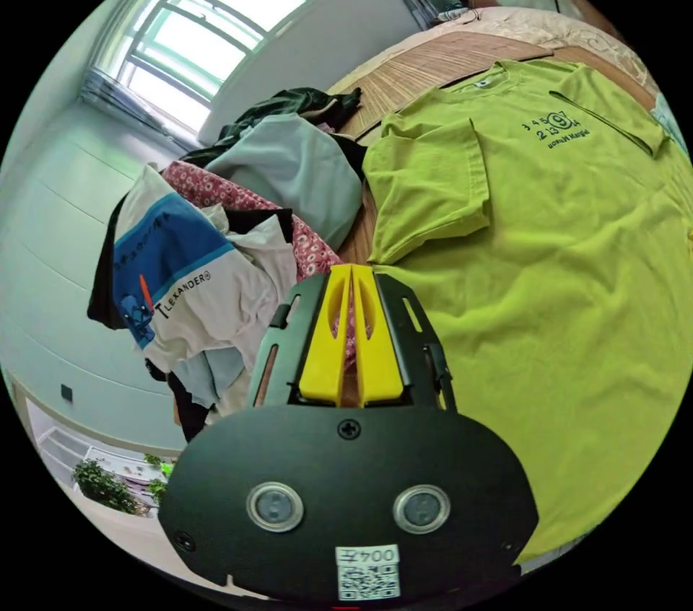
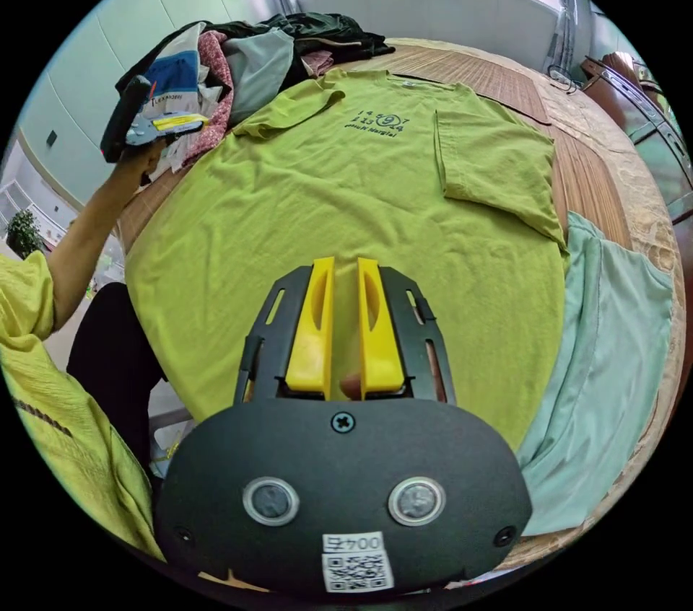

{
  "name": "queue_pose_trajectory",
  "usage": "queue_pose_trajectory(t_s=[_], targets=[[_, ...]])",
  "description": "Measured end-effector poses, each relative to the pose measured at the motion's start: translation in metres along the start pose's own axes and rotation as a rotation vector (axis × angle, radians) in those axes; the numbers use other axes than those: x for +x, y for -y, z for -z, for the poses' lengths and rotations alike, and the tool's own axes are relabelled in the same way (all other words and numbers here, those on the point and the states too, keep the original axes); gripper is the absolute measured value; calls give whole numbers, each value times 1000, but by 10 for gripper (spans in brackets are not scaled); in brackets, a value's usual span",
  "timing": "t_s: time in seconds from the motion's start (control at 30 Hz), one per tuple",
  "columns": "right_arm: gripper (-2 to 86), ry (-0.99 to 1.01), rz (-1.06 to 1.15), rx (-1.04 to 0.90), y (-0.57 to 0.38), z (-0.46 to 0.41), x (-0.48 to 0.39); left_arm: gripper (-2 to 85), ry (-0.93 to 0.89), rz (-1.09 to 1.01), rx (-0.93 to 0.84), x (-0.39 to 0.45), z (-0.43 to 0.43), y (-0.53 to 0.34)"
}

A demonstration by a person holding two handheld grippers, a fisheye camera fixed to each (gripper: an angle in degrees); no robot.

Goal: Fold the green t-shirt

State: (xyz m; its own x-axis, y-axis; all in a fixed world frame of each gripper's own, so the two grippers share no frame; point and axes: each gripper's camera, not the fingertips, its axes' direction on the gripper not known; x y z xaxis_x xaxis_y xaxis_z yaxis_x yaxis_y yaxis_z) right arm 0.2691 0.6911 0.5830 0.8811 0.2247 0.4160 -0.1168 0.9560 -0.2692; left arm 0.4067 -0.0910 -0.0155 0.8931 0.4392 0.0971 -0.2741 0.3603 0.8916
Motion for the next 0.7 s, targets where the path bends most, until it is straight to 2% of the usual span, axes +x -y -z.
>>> queue_pose_trajectory(t_s=[0.1,0.17,0.2,0.3,0.33,0.37,0.4,0.43,0.47,0.57,0.7], targets=[[62,108,-10,105,11,15,1,5,189,-1,31,16,25,-13],[61,99,17,114,33,12,-3,6,355,50,64,0,27,-20],[61,108,33,112,55,7,-4,6,346,85,60,-12,27,-21],[63,146,89,125,133,-15,-9,6,55,374,88,-101,44,-35],[64,151,109,120,170,-29,-11,5,-221,513,173,-140,47,-51],[64,156,116,113,190,-37,-11,4,-598,601,316,-167,37,-67],[64,167,128,109,229,-54,-13,4,-769,628,383,-172,26,-73],[65,175,144,103,266,-72,-17,3,-926,611,364,-166,2,-68],[66,175,152,91,285,-81,-19,2,-830,536,189,-144,-19,-52],[81,149,205,22,369,-131,-39,1,-636,395,-94,-103,-52,-25],[96,82,254,-81,446,-200,-63,0,-628,367,-136,-105,-59,-16]])
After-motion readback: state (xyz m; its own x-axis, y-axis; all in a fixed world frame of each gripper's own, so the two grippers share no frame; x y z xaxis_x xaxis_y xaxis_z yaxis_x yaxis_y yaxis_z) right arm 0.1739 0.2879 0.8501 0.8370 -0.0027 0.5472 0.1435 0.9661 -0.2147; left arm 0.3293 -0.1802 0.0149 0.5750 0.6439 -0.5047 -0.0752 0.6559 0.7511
